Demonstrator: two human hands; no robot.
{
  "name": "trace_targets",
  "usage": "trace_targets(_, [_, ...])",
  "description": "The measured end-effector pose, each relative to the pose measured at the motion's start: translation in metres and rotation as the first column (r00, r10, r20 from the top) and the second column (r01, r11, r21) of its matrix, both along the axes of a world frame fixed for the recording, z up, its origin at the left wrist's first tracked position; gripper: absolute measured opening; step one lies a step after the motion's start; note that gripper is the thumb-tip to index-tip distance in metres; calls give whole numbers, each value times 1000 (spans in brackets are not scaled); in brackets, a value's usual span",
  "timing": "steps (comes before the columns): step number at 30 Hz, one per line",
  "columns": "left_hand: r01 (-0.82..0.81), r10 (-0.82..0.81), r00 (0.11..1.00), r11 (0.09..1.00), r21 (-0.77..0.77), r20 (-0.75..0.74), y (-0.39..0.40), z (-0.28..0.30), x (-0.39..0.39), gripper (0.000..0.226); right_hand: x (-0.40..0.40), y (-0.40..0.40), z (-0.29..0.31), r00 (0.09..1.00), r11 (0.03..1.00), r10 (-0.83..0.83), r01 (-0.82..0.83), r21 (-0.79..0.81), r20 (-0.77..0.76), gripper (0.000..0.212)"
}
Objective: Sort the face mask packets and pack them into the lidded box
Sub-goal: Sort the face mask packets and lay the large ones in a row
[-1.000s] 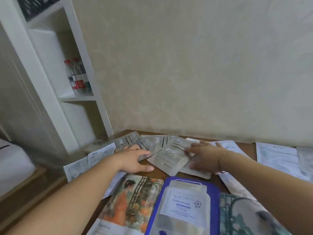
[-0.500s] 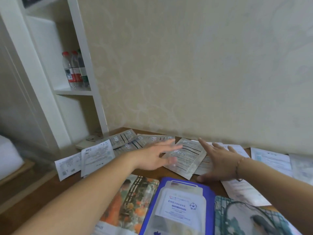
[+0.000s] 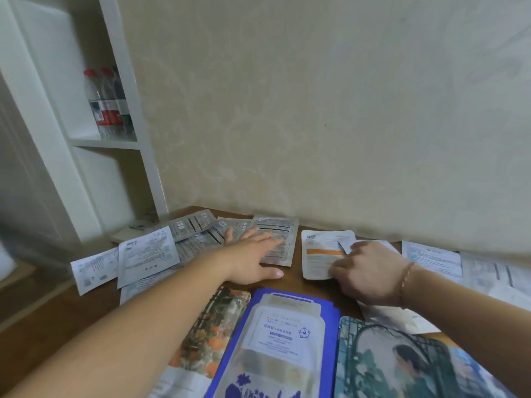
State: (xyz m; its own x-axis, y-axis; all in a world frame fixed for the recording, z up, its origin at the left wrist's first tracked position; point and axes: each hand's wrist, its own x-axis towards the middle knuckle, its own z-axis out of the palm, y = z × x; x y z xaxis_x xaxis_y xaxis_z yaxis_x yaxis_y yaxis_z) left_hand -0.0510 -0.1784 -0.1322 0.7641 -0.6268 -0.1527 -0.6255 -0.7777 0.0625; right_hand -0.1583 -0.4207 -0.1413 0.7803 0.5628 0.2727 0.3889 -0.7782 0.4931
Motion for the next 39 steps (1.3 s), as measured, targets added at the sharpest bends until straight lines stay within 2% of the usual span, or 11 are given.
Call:
trace_targets(2, [3, -3, 1000, 993, -121, 1, 4, 0, -8, 87, -3, 7, 4, 995, 998, -4, -3, 61, 104, 22])
trace_targets(5, [-14, -3, 999, 926, -376, -45, 9, -1, -23, 97, -15, 27, 22, 970, 952, -16, -59, 300, 241, 17])
trace_targets(7, [-74, 16, 994, 807, -585, -104, 10, 3, -36, 91, -29, 45, 51, 955, 887, -41, -100, 450, 293, 19])
trace_targets(10, [-183, -92, 956, 559, -808, -280, 19, 18, -63, 51, -48, 60, 105, 948, 728, -83, -153, 668, 308, 30])
trace_targets(13, [-276, -209, 889, 464, -842, -407, 34, 33, -95, 31, -57, 63, 137, 970, 580, -123, -102, 809, 211, 20])
trace_targets(17, [-260, -214, 888, 495, -829, -406, 63, 45, -130, 26, -61, 72, 137, 991, 445, -136, 51, 894, 11, 13])
trace_targets(20, [-364, -222, 865, 342, -867, -451, 92, 53, -151, 47, -48, 88, 129, 991, 216, -107, 106, 971, -84, 8])
trace_targets(22, [-414, -171, 872, 239, -878, -458, 117, 54, -161, 60, -30, 108, 124, 984, 138, -79, 168, 976, -159, 5])
trace_targets(28, [-440, 147, 898, 352, -826, -415, 186, 24, -176, 52, 16, 186, 73, 918, 236, 2, 385, 892, -397, 5])
trace_targets(33, [-394, 339, 915, 623, -676, -220, 207, -15, -180, 59, 24, 214, 35, 876, 386, -13, 449, 806, -482, 14])
trace_targets(39, [-303, 313, 946, 751, -586, -88, 209, -29, -177, 71, 16, 210, 21, 856, 531, -94, 475, 701, -509, 20])
